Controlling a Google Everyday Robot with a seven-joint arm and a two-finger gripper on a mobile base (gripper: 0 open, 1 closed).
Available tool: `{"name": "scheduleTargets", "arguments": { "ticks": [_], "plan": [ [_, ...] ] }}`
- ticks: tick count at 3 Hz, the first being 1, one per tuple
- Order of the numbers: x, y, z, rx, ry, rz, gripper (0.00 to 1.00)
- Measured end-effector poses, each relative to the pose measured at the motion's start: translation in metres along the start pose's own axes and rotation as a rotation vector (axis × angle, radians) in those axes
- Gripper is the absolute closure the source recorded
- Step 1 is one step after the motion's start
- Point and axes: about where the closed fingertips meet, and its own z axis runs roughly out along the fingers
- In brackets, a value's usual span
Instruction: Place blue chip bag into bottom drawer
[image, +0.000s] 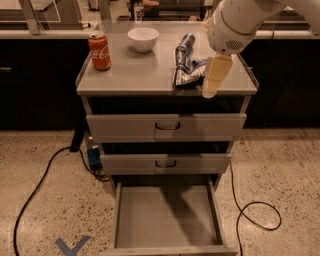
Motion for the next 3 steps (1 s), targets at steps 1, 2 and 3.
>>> {"name": "scheduleTargets", "arguments": {
  "ticks": [1, 2, 3],
  "plan": [
    [0.000, 0.000, 0.000, 0.000, 0.000, 0.000, 0.00],
    [0.000, -0.017, 0.013, 0.003, 0.007, -0.018, 0.00],
    [0.010, -0.043, 0.040, 0.009, 0.014, 0.000, 0.00]
  ]
}}
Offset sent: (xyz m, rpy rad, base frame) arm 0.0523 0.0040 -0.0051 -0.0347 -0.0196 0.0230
